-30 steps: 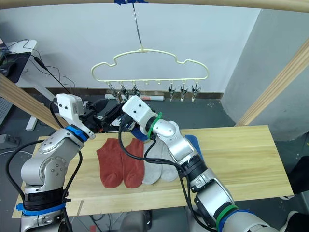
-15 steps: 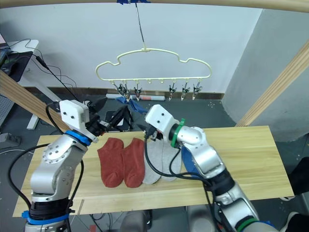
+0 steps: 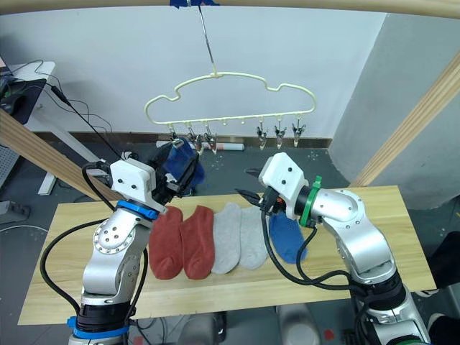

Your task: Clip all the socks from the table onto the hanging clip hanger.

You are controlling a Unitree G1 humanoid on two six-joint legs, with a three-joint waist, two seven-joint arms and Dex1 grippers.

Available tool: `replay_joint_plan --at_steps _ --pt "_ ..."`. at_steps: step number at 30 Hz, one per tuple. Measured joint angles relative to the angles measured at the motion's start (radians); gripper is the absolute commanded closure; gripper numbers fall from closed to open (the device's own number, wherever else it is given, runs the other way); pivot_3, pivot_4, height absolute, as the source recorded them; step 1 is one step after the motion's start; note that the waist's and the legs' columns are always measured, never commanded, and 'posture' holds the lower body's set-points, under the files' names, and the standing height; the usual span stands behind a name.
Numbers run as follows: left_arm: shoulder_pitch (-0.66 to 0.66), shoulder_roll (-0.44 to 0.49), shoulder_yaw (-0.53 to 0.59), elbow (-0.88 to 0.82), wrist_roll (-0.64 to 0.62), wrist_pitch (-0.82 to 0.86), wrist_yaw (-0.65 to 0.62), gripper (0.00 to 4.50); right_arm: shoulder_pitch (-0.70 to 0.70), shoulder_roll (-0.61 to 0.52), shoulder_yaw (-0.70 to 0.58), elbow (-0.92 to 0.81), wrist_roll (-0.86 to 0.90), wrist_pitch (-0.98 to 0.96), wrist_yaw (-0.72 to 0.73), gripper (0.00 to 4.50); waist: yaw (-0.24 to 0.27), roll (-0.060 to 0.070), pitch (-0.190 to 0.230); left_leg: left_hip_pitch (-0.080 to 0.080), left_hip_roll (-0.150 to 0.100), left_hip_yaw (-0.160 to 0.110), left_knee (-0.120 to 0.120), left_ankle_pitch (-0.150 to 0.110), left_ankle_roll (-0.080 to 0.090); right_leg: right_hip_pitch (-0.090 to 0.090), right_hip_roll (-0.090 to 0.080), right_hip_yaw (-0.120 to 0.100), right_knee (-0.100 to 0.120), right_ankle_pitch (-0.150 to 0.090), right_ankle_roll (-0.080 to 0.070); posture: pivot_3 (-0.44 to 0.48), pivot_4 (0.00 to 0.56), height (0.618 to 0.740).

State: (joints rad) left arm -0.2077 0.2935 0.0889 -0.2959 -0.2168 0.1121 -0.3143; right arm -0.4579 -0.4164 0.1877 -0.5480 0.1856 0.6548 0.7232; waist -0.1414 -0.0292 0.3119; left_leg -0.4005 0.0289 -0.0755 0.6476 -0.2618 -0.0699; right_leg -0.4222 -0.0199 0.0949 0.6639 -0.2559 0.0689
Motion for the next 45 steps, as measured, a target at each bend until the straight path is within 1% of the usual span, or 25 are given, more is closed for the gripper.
replay_joint_plan --at_steps 7,12,19,31,37,45 --pt "-0.011 -0.027 -0.005 0.065 0.029 -0.032 0.019 1.85 0.0 -0.023 -0.033 -0.008 0.036 0.027 -0.027 2.33 0.0 0.0 0.0 0.0 0.0 0.0 0.0 0.0 0.0 0.0 0.0 0.0 0.0 0.0 0.0 -0.231 0.299 0.74" --pt "-0.075 -0.046 -0.003 0.154 0.049 -0.066 0.044 1.85 0.006 -0.048 -0.053 -0.016 0.061 0.03 -0.029 2.33 -0.001 0.0 0.0 0.0 0.0 0.0 0.001 0.0 0.0 0.0 0.0 0.0 0.0 0.0 0.0 -0.247 0.295 0.74" --pt "-0.144 -0.068 -0.012 0.252 0.063 -0.123 0.039 1.85 0.007 -0.077 -0.082 -0.03 0.086 0.035 -0.046 2.33 -0.004 0.0 0.0 0.0 0.0 0.0 0.001 0.0 0.0 0.0 0.0 0.0 0.0 0.0 0.0 -0.264 0.296 0.74" --pt "-0.176 -0.085 -0.019 0.294 0.07 -0.153 0.048 1.85 0.017 -0.097 -0.086 -0.037 0.112 0.036 -0.06 2.33 -0.013 0.0 0.0 0.0 0.0 0.0 0.002 0.0 0.0 0.001 0.0 0.0 0.0 0.0 0.0 -0.272 0.296 0.74" --pt "-0.198 -0.1 -0.004 0.303 0.08 -0.166 0.089 1.85 0.017 -0.111 -0.087 -0.037 0.113 0.036 -0.067 2.33 -0.016 0.0 0.0 0.0 0.0 0.0 0.001 0.0 0.0 0.001 0.0 0.0 0.0 0.0 0.0 -0.272 0.298 0.74" --pt "-0.196 -0.104 -0.004 0.302 0.08 -0.165 0.108 1.85 0.018 -0.112 -0.087 -0.037 0.116 0.034 -0.07 2.33 -0.025 0.0 0.0 0.0 0.0 0.0 0.002 0.0 0.0 0.001 0.0 0.0 0.0 0.0 0.0 -0.27 0.297 0.74"
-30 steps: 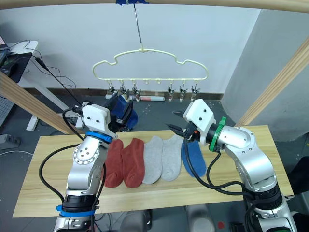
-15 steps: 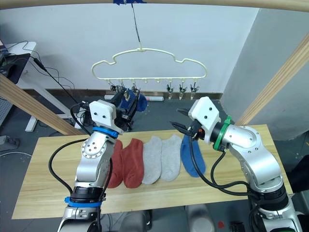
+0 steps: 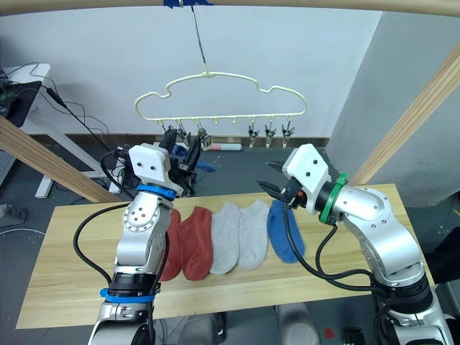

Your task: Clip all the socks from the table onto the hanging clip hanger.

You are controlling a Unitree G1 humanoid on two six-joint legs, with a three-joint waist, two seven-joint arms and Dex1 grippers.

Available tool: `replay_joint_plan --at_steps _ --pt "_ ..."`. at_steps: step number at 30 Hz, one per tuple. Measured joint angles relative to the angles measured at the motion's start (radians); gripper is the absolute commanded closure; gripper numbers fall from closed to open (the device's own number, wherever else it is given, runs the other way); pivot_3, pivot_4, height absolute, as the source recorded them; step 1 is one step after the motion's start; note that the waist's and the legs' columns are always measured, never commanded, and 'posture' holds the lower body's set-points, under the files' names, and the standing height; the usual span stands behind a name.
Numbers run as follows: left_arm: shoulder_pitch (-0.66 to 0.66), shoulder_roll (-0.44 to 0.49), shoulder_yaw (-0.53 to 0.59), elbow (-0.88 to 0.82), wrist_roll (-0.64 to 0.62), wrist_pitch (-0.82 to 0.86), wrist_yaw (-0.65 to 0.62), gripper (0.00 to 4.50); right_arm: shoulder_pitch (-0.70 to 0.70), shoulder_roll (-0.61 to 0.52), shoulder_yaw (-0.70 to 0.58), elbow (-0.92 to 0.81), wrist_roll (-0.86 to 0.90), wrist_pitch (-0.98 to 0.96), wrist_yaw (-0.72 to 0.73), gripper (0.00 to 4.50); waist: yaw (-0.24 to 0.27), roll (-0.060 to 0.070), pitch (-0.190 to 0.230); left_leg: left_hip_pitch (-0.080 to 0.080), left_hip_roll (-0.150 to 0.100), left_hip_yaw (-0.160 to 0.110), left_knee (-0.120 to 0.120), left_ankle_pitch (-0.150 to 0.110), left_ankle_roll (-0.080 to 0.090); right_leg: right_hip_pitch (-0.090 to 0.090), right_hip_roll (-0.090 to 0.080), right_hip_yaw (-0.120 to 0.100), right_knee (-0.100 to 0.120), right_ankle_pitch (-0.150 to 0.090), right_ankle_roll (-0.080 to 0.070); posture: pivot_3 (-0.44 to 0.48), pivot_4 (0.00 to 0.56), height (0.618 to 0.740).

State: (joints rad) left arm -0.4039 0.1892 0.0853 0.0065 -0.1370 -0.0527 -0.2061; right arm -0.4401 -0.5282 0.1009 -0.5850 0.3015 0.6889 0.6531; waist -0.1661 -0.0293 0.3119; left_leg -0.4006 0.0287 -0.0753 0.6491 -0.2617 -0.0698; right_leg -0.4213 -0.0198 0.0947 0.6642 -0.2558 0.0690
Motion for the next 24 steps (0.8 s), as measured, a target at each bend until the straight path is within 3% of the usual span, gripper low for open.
replay_joint_plan --at_steps 12,15,21,24 --pt "-0.02 -0.017 0.012 -0.001 -0.003 0.028 0.022 1.85 0.001 -0.002 0.0 0.0 0.019 -0.004 0.0 2.33 0.0 0.0 0.0 0.0 0.0 0.0 0.0 0.0 0.0 0.0 0.0 0.0 0.0 0.0 0.0 -0.27 0.297 0.74" --pt "-0.02 -0.018 0.012 -0.001 -0.005 0.031 0.021 2.41 0.001 -0.003 0.0 0.0 0.028 -0.004 0.0 2.33 0.0 0.0 0.0 0.0 0.0 0.0 0.0 0.0 0.0 0.0 0.0 0.0 0.0 0.0 0.0 -0.27 0.297 0.74" --pt "-0.023 -0.018 0.012 0.0 -0.008 0.033 0.02 4.13 0.002 -0.012 0.0 0.0 0.035 -0.005 0.0 2.33 0.0 0.0 0.0 0.0 0.0 0.0 0.0 0.0 0.0 0.0 0.0 0.0 0.0 0.0 0.0 -0.268 0.296 0.74" --pt "-0.024 -0.018 0.012 -0.001 -0.01 0.033 0.02 4.32 0.004 -0.013 0.0 0.0 0.036 -0.005 0.0 2.33 0.0 0.0 0.0 0.0 0.0 0.0 0.0 0.0 0.0 0.0 0.0 0.0 0.0 0.0 0.0 -0.268 0.296 0.74"
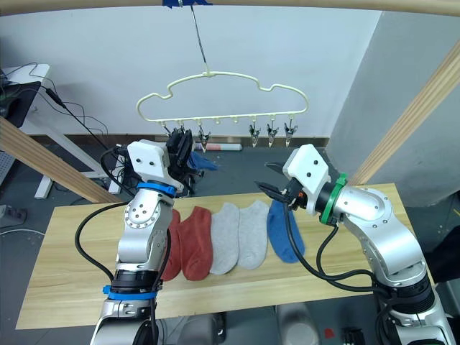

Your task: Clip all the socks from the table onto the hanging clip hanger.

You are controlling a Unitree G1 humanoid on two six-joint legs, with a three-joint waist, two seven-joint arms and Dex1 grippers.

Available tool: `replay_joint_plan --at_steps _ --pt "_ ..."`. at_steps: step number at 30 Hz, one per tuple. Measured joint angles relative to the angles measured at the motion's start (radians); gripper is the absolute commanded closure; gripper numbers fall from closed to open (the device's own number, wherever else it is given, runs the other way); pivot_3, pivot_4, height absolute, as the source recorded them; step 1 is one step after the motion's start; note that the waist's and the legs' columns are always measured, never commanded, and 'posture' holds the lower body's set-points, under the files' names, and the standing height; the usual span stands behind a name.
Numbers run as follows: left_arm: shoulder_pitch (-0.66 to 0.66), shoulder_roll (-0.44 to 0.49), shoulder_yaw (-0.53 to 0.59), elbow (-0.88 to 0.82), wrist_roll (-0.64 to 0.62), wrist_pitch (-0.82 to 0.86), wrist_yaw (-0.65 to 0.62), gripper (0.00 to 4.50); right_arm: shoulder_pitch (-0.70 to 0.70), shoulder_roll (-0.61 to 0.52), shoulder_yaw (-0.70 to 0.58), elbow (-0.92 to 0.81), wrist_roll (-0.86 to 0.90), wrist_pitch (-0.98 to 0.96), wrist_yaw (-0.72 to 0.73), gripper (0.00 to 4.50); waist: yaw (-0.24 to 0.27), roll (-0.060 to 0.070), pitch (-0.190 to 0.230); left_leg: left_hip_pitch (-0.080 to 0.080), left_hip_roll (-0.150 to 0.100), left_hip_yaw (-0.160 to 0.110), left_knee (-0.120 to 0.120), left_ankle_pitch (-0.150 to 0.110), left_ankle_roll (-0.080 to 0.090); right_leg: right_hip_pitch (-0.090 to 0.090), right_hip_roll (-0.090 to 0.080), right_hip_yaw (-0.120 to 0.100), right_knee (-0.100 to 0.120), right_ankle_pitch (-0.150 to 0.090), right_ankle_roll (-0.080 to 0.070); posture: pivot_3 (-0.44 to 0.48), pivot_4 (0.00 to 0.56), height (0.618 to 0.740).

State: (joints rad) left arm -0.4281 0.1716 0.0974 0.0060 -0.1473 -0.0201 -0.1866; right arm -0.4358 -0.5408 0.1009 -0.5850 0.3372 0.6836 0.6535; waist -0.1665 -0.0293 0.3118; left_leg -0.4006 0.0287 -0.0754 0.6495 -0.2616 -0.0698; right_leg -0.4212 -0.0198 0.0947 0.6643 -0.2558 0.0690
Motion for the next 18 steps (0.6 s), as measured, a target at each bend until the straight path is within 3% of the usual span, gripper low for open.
replay_joint_plan --at_steps 7,14,18 --pt "0.0 0.011 -0.001 -0.007 0.0 0.012 -0.004 4.32 0.077 -0.014 0.024 0.03 -0.05 -0.023 -0.025 2.33 0.0 0.0 0.0 0.0 0.0 0.0 0.0 0.0 0.0 0.0 0.0 0.0 0.0 0.0 0.0 -0.259 0.3 0.74" --pt "0.006 0.061 -0.001 -0.044 -0.006 0.041 -0.05 4.32 0.18 0.074 0.139 0.303 -0.236 -0.159 -0.154 0.0 0.0 0.0 0.0 0.001 0.0 0.001 0.0 0.0 0.0 0.0 0.0 0.001 0.001 0.0 0.0 -0.239 0.304 0.74" --pt "0.012 0.063 -0.004 -0.05 -0.008 0.055 -0.068 4.32 0.169 0.142 0.186 0.494 -0.316 -0.267 -0.206 0.0 0.0 0.0 0.0 0.001 0.0 0.001 0.0 0.0 0.0 0.0 0.0 0.001 0.001 0.0 0.0 -0.22 0.304 0.74"
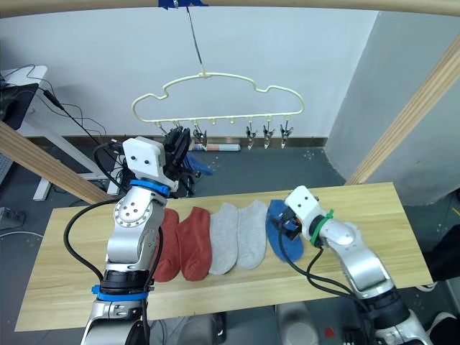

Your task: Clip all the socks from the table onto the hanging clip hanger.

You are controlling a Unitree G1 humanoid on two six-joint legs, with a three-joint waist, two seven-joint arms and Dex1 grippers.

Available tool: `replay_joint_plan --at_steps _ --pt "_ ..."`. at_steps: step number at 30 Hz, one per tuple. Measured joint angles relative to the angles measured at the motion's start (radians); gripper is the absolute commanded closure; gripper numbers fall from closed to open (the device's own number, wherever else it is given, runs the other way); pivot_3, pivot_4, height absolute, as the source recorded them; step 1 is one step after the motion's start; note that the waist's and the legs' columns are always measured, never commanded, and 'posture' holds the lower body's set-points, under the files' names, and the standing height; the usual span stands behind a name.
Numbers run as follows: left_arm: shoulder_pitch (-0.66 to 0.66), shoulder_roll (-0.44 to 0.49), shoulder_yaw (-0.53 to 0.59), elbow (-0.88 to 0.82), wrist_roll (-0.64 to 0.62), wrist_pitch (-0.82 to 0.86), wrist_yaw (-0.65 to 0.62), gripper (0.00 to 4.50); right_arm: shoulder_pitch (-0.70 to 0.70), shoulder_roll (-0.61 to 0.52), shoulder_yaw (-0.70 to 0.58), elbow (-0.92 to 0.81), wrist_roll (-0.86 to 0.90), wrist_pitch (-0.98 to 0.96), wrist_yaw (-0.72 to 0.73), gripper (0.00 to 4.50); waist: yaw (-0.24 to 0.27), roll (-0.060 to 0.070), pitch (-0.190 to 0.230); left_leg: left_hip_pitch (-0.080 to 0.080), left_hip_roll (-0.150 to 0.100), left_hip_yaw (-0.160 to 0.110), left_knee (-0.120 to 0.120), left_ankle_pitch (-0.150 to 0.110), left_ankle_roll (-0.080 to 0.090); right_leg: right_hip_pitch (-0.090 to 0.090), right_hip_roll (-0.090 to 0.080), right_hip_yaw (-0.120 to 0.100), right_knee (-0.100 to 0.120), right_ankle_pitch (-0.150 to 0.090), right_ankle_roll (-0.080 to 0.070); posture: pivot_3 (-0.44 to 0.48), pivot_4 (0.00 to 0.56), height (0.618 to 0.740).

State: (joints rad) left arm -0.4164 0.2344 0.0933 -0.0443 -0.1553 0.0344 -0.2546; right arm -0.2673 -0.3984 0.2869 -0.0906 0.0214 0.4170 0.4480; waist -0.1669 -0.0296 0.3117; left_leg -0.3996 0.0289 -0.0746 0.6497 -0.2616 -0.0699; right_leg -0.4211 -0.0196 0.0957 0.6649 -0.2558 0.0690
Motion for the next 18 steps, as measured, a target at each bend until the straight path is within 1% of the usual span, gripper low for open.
replay_joint_plan --at_steps 2,6,9,10,11,13,18 --pt "0.004 0.001 -0.002 -0.002 0.0 0.007 -0.004 4.32 -0.026 0.033 0.011 0.109 -0.036 -0.052 -0.024 0.0 0.0 0.0 0.0 0.0 0.0 0.0 0.0 0.0 0.0 0.0 0.0 0.0 0.0 0.0 0.0 -0.217 0.305 0.74" --pt "0.012 0.003 -0.002 -0.014 -0.001 0.023 -0.017 4.32 -0.081 0.077 0.007 0.258 -0.073 -0.121 -0.057 0.0 0.001 0.0 0.0 0.0 0.0 0.0 0.0 0.0 0.0 0.0 0.0 0.0 0.0 0.0 0.0 -0.217 0.305 0.74" --pt "0.016 0.005 -0.002 -0.026 -0.002 0.024 -0.022 4.32 -0.1 0.104 -0.002 0.345 -0.076 -0.133 -0.054 0.0 0.002 0.0 0.0 0.0 0.0 0.0 0.0 0.0 0.0 0.0 0.0 0.0 0.0 0.0 0.0 -0.217 0.305 0.74" --pt "0.017 0.006 -0.001 -0.026 -0.002 0.025 -0.022 4.32 -0.104 0.111 -0.008 0.355 -0.076 -0.137 -0.052 0.17 0.002 0.0 0.0 0.0 0.0 0.0 0.0 0.0 0.0 0.0 0.0 0.0 0.0 0.0 0.0 -0.198 0.304 0.74" --pt "0.018 0.006 -0.001 -0.026 -0.002 0.025 -0.023 4.32 -0.106 0.113 -0.011 0.36 -0.076 -0.138 -0.049 0.34 0.002 0.0 0.0 0.0 0.0 0.0 0.0 0.0 0.0 0.0 0.0 0.0 0.0 0.0 0.0 -0.198 0.304 0.74" --pt "0.02 0.006 -0.001 -0.027 -0.003 0.028 -0.028 4.32 -0.107 0.121 -0.016 0.368 -0.075 -0.135 -0.034 0.84 0.003 0.0 0.0 0.0 0.0 0.0 0.0 0.0 0.0 0.001 0.0 0.0 0.0 0.0 0.0 -0.198 0.304 0.74" --pt "0.023 0.006 -0.001 -0.028 -0.025 0.037 -0.052 4.32 -0.101 0.133 -0.02 0.369 -0.077 -0.126 -0.025 2.61 0.004 0.0 0.0 0.001 0.0 -0.001 0.003 0.0 0.0 0.002 0.0 0.0 0.002 0.0 0.0 -0.197 0.302 0.74"
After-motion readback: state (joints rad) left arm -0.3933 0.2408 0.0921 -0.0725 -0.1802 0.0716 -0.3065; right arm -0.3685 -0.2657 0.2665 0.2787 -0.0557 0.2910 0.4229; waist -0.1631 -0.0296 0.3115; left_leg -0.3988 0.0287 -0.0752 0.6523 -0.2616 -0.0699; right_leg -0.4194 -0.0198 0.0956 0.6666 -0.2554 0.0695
